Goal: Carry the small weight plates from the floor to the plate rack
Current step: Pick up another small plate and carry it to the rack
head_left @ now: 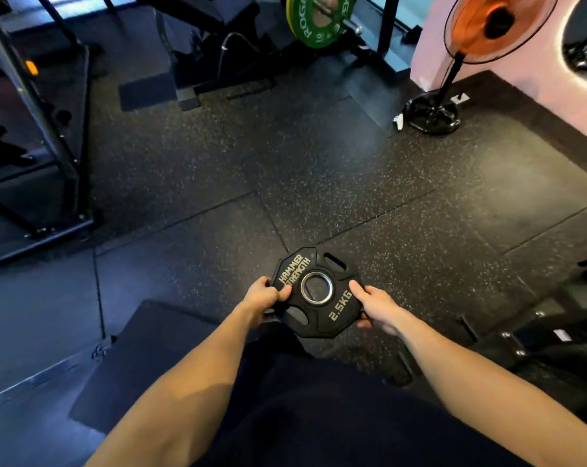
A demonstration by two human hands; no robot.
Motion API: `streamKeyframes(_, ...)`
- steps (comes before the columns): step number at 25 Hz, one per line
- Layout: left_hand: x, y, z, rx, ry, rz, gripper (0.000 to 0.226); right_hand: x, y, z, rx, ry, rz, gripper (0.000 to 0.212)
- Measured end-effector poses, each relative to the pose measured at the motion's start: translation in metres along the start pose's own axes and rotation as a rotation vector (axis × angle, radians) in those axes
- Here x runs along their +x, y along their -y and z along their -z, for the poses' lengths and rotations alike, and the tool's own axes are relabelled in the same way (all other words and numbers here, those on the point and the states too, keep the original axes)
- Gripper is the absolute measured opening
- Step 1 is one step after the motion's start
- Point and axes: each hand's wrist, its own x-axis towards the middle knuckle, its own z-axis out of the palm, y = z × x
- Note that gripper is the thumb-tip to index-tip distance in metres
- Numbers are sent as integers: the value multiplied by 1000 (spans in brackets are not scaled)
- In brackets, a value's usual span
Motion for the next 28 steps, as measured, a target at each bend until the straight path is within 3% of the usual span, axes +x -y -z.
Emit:
streamKeyframes(4, 90, -94, -10, 69, 54, -19, 22, 73, 75, 20, 65, -57, -38, 36)
streamKeyframes(9, 205, -238, -25, 280, 169, -66, 35, 164, 168, 45, 225, -177, -134, 58)
streamKeyframes(11, 244, -298, -37, 407, 203, -112, 41, 189, 209, 56, 331, -210, -151, 58)
streamKeyframes(14, 287, -370, -64, 516, 269, -149, 21, 222, 250, 78, 458, -253, -174, 50)
streamKeyframes(21, 398, -512, -174, 607, 398, -149, 15, 336, 338, 183, 637, -341, -204, 76)
streamKeyframes(28, 481, -662, -301, 631, 409, -174, 15, 422, 450, 325, 724, -401, -177, 78)
